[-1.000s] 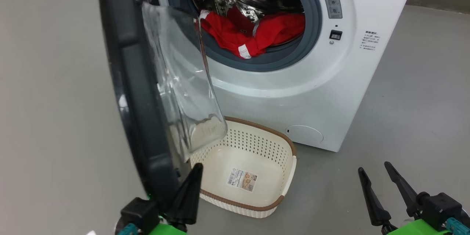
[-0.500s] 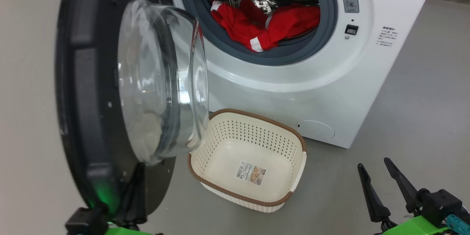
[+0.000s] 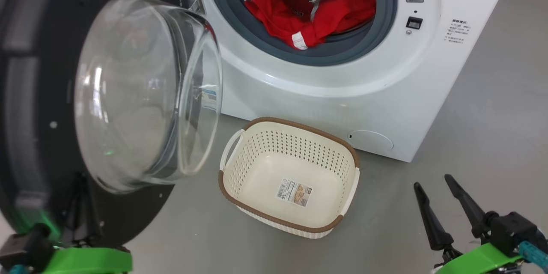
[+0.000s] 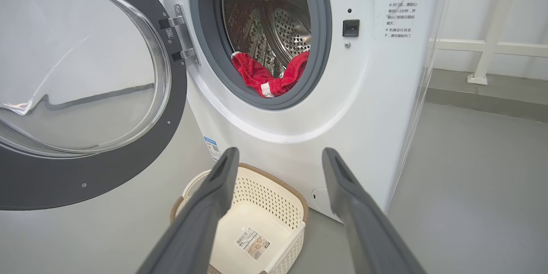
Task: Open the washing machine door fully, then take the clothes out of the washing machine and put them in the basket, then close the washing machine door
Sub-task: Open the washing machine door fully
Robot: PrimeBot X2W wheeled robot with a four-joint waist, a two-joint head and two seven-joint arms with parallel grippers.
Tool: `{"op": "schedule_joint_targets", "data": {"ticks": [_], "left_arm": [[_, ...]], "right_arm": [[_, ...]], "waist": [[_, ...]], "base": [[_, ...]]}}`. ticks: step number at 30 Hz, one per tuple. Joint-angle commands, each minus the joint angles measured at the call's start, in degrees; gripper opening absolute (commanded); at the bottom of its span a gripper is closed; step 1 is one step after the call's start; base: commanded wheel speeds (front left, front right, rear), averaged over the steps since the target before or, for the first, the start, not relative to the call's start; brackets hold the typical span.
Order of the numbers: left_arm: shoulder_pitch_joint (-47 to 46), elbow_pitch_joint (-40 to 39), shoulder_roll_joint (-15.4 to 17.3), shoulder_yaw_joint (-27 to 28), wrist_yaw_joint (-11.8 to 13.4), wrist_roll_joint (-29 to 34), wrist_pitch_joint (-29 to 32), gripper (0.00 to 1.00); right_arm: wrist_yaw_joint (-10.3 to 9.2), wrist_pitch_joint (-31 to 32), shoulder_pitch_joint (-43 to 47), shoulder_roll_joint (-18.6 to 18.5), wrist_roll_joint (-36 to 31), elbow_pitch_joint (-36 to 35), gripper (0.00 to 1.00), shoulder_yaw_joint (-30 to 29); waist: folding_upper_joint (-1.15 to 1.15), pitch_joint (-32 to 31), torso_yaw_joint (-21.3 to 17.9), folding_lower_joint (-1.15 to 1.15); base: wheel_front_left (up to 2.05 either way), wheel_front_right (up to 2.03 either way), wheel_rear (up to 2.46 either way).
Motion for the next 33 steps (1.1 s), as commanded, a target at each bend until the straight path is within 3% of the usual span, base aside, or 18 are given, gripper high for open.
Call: {"op": "schedule_joint_targets", "data": {"ticks": [1, 16, 33], "left_arm": [[-2.7, -0.5, 1.5, 4.7, -0.1, 1.3, -0.3, 0.0], [-9.9, 6.2, 4.1, 18.6, -2.1, 5.5, -0.3, 0.0], [-19.1, 20.0, 11.6, 27.9, -3.0, 9.5, -0.3, 0.0]], "right_arm": [[0.36, -0.7, -2.4, -1.4, 0.2, -1.6, 1.0, 1.2], [0.36, -0.7, -3.7, -2.5, 0.2, -1.9, 1.0, 1.5], [0.36, -0.7, -6.3, -3.7, 0.3, -2.2, 1.0, 1.9]], "waist": [[0.0, 0.6, -0.2, 0.0], [0.0, 3.3, -1.4, 0.0], [0.0, 8.0, -3.5, 0.0]], "base": [[0.0, 0.0, 0.0], [0.0, 0.0, 0.0], [0.0, 0.0, 0.0]]}}
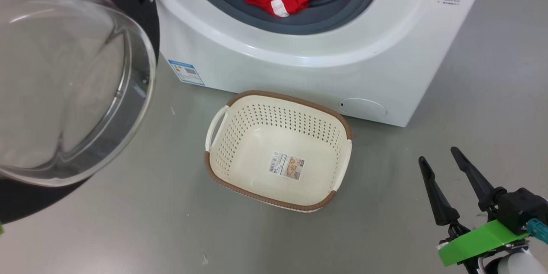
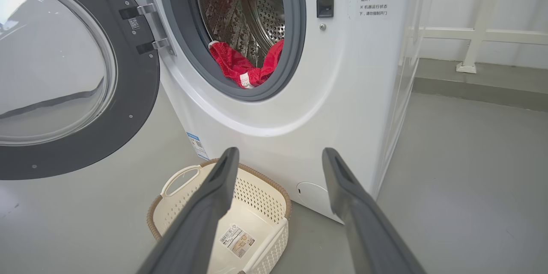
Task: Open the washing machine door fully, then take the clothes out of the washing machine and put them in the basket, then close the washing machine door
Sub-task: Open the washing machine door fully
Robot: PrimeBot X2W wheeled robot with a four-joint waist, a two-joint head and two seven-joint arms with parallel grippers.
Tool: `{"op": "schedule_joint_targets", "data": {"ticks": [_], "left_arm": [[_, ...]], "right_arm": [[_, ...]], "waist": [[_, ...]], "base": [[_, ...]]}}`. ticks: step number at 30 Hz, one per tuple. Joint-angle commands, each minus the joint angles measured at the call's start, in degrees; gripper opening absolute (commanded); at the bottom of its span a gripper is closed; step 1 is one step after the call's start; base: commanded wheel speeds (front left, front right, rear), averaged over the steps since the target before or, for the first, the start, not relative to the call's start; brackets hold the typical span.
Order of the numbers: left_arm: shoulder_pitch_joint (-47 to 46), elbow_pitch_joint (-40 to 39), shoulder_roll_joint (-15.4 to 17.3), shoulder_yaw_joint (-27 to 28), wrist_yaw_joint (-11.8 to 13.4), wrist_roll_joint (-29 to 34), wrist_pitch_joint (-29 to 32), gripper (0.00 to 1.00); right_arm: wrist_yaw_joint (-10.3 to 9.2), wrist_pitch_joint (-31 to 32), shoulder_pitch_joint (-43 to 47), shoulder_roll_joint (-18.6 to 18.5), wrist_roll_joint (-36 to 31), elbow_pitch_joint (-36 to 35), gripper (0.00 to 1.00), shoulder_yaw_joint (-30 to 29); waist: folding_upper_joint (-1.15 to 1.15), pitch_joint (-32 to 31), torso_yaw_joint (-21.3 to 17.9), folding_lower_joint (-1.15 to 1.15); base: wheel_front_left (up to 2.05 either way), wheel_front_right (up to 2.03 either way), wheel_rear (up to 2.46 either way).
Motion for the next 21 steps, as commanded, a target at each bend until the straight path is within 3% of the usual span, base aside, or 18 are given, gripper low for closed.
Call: {"op": "schedule_joint_targets", "data": {"ticks": [1, 11, 21], "left_arm": [[-1.3, -0.2, 4.0, 2.3, 0.1, 0.7, -0.2, 0.0], [-5.4, 7.3, 8.9, 5.1, -0.5, 1.9, -0.2, 0.0], [-5.4, 9.0, 9.4, 5.6, -1.7, 3.2, -0.2, 0.0]], "right_arm": [[0.36, -0.7, -1.3, -1.0, 0.3, -1.6, 1.0, 1.5], [0.36, -0.7, -2.2, -1.2, 0.2, -1.4, 1.0, 1.4], [0.36, -0.7, -2.1, -0.9, 0.2, -1.0, 1.0, 1.4]], "waist": [[0.0, 0.8, -0.6, 0.0], [0.0, 2.0, -1.7, 0.0], [0.0, 0.6, -1.2, 0.0]], "base": [[0.0, 0.0, 0.0], [0.0, 0.0, 0.0], [0.0, 0.0, 0.0]]}}
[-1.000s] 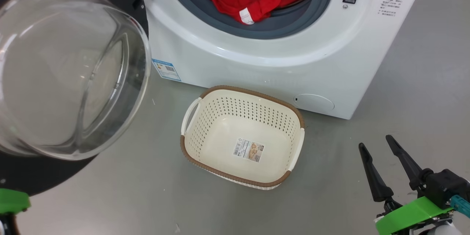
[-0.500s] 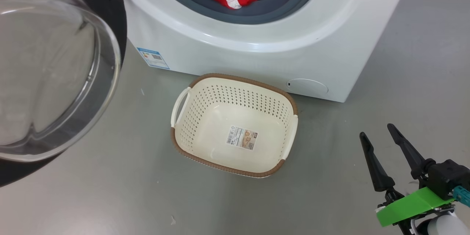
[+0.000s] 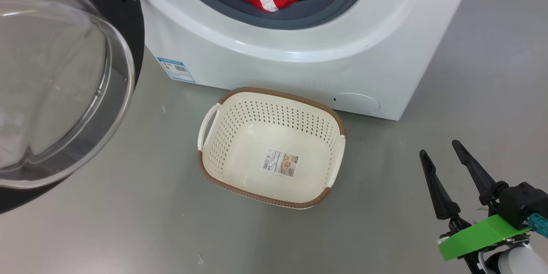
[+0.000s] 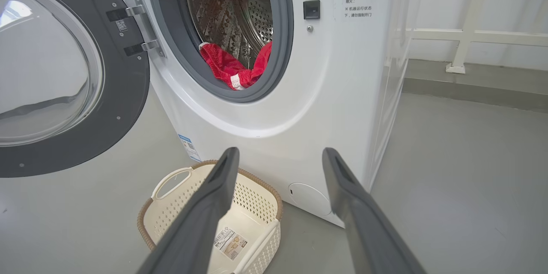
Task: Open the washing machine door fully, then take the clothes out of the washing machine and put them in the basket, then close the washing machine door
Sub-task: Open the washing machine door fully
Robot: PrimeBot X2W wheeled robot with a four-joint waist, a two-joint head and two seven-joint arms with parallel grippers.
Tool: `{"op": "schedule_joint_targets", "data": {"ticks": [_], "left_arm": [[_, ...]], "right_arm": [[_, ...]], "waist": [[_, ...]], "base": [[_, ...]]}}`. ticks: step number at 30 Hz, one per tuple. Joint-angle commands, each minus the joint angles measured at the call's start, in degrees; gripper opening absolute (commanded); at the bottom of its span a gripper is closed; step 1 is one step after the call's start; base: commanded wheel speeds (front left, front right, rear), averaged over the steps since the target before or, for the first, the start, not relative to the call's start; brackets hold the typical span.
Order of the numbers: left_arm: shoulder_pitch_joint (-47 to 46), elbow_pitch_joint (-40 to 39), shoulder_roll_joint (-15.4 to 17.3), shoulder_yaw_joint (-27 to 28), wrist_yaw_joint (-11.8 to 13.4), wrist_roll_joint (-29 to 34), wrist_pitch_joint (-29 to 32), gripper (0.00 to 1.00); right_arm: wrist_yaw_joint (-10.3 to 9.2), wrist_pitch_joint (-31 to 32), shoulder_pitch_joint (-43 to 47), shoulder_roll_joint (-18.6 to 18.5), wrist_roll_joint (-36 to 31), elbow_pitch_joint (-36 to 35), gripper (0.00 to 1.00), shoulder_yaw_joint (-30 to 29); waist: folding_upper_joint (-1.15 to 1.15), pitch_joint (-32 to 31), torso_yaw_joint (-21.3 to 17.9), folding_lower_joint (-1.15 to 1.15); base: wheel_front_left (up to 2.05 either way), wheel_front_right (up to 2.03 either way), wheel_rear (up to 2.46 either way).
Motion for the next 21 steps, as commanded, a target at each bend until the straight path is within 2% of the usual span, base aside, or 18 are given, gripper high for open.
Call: {"op": "schedule_joint_targets", "data": {"ticks": [1, 11, 12, 14, 16, 17, 21], "left_arm": [[0.9, -1.4, 3.8, 1.3, -0.3, 0.5, -0.2, 0.0], [6.0, -4.4, 0.3, -0.6, -1.2, -0.3, -0.2, 0.0], [6.5, -4.9, -0.1, -0.8, -1.3, -0.5, -0.2, 0.09], [7.5, -6.0, -1.3, -1.5, -1.3, -1.5, -0.2, 0.4], [8.8, -7.5, -2.7, -2.4, -1.3, -2.5, -0.2, 0.91], [9.6, -8.3, -3.4, -2.9, -1.3, -3.0, -0.2, 1.0], [12.7, -11.2, -5.6, -5.1, -1.3, -4.2, -0.2, 1.0]], "right_arm": [[0.36, -0.5, -0.7, -0.4, 0.2, -1.1, 1.0, 1.4], [0.36, -0.5, 0.7, 0.3, 0.7, -0.6, 1.0, 1.9], [0.36, -0.5, 0.9, 0.4, 0.7, -0.5, 1.0, 2.0], [0.36, -0.5, 1.1, 0.7, 0.8, -0.5, 1.0, 2.1], [0.36, -0.5, 1.1, 0.8, 0.9, -0.4, 1.0, 2.3], [0.36, -0.5, 1.2, 0.9, 0.9, -0.3, 1.0, 2.3], [0.36, -0.5, 1.5, 1.2, 1.1, -0.1, 1.0, 2.5]], "waist": [[0.0, -0.8, 0.2, 0.0], [0.0, -4.6, 1.0, 0.0], [0.0, -4.9, 1.0, 0.0], [0.0, -5.5, 1.1, 0.0], [0.0, -6.0, 1.1, 0.0], [0.0, -6.3, 1.1, 0.0], [0.0, -7.5, 1.0, 0.0]], "base": [[0.0, 0.0, 0.0], [0.0, 0.0, 0.0], [0.0, 0.0, 0.0], [0.0, 0.0, 0.0], [0.0, 0.0, 0.0], [0.0, 0.0, 0.0], [0.0, 0.0, 0.0]]}}
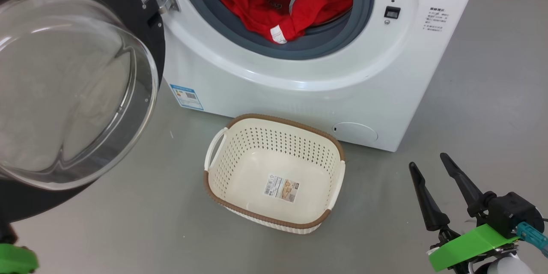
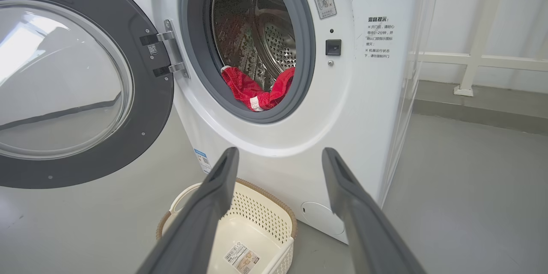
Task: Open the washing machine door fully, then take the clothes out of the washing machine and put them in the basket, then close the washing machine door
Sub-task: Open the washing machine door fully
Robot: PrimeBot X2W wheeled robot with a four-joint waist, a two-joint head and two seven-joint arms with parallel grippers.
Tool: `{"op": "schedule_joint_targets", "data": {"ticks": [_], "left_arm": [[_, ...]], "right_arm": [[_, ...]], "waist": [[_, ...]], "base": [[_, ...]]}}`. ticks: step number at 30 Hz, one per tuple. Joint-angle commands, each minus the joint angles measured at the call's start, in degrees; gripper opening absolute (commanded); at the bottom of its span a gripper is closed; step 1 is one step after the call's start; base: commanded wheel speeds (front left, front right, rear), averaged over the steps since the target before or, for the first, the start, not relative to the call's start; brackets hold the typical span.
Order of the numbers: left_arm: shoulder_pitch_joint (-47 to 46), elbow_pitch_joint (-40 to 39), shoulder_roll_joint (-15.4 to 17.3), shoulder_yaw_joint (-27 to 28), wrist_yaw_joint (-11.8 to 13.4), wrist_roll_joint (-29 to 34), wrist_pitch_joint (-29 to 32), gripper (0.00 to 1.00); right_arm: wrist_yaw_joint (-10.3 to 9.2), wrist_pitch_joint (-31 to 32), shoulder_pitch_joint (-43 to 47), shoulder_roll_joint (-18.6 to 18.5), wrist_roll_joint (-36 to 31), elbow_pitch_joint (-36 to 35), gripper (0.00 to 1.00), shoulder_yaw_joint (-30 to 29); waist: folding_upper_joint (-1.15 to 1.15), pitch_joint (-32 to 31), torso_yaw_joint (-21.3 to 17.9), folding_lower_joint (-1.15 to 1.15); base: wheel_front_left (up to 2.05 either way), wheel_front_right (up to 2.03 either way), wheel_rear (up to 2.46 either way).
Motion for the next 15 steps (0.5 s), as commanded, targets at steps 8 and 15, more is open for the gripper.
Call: {"op": "schedule_joint_targets", "data": {"ticks": [8, 15], "left_arm": [[9.2, -11.9, -1.5, -7.9, -0.3, -2.4, -0.2, 1.0], [14.9, -18.9, -2.5, -16.1, -0.3, -2.8, -0.2, 1.0]], "right_arm": [[0.36, -0.4, 0.8, 0.0, 0.5, -1.0, 1.0, 1.0], [0.36, -0.4, 0.9, 0.5, 0.4, -1.3, 1.0, 0.3]], "waist": [[0.0, -2.6, -1.3, 0.0], [0.0, -2.9, -4.8, 0.0]], "base": [[0.0, 0.0, 0.0], [0.0, 0.0, 0.0]]}}
